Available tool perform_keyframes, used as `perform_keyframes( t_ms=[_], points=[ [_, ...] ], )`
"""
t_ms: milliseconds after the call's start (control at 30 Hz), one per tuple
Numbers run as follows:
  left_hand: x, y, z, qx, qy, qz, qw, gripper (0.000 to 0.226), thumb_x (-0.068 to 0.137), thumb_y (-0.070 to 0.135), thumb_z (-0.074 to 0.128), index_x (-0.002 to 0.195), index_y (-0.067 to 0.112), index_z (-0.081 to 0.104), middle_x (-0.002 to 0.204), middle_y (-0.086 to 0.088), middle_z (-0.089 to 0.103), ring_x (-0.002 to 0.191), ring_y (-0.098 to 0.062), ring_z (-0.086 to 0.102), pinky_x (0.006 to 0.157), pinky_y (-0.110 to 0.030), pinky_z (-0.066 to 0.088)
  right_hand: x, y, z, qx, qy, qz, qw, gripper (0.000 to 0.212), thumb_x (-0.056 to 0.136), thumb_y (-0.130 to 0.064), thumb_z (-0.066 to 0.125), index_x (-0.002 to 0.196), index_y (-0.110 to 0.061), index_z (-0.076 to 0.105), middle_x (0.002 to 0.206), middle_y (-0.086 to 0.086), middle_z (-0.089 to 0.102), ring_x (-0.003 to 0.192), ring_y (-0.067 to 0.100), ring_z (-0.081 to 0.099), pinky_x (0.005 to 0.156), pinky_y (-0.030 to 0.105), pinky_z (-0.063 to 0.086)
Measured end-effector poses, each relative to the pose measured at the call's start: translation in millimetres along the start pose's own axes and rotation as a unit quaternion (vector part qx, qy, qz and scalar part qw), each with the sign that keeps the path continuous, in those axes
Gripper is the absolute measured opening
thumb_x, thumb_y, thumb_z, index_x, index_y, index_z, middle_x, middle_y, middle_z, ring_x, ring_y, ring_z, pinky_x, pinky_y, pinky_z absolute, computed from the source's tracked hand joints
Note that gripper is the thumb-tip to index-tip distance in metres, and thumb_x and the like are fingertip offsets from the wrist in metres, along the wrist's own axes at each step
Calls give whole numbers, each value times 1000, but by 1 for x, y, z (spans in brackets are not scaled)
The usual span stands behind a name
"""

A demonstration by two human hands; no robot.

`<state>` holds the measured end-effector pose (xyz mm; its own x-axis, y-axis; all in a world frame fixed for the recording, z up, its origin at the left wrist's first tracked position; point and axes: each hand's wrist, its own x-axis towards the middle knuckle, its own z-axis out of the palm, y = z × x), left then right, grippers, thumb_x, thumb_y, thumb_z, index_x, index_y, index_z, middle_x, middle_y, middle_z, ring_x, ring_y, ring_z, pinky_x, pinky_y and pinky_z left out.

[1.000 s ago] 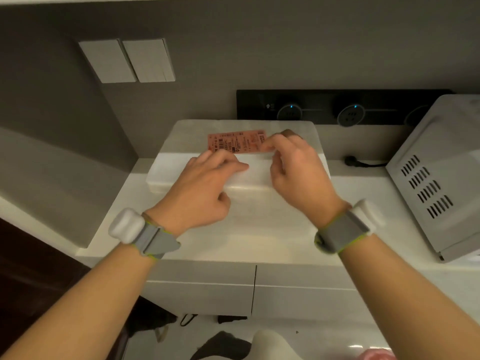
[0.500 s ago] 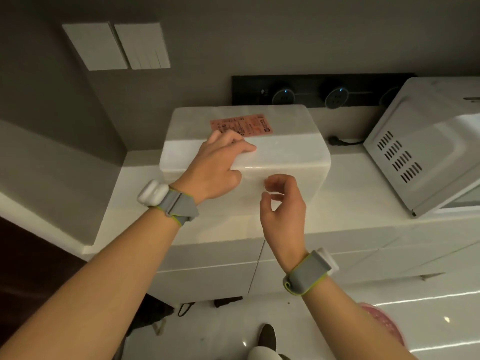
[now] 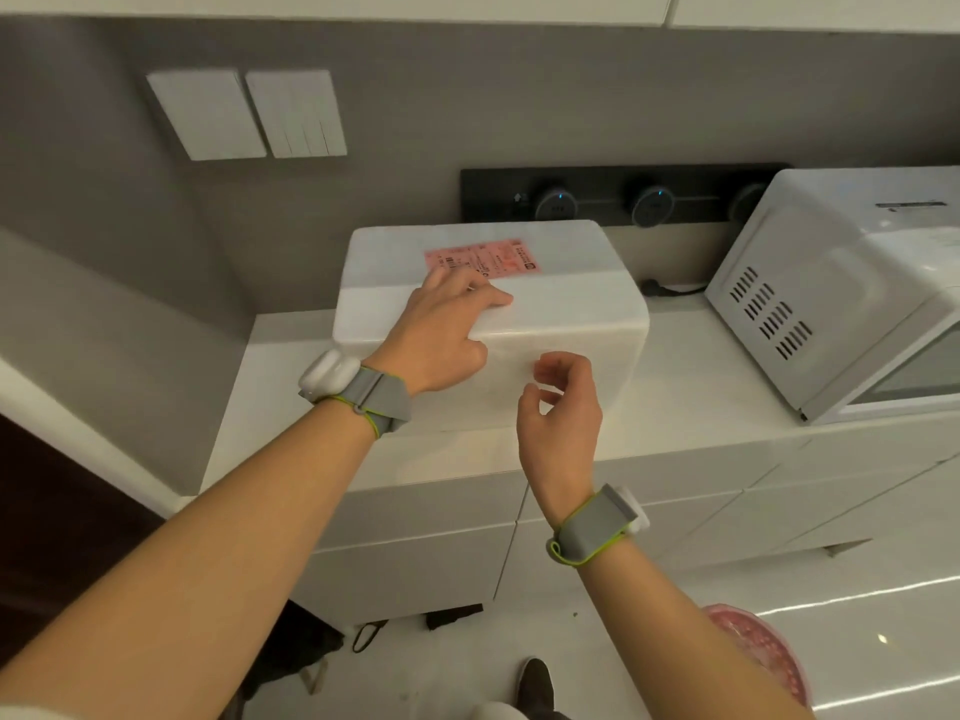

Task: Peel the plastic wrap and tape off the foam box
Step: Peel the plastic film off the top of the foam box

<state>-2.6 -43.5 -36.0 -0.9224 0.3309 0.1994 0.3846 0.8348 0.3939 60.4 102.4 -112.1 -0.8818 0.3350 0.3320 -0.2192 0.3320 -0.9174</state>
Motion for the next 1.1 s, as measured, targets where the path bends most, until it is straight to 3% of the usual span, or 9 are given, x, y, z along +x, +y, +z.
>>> perform_keyframes(
  t_ms=[1100],
  points=[
    [2, -1, 5, 37, 8, -3, 999, 69, 73, 12, 57, 140, 29, 47, 136, 4, 42, 123, -21, 31, 109, -41, 34, 7, 3, 1, 47, -4, 32, 998, 28, 86, 3, 57, 105, -17, 58, 103, -4, 64, 96, 13, 62, 84, 41, 54]
  ],
)
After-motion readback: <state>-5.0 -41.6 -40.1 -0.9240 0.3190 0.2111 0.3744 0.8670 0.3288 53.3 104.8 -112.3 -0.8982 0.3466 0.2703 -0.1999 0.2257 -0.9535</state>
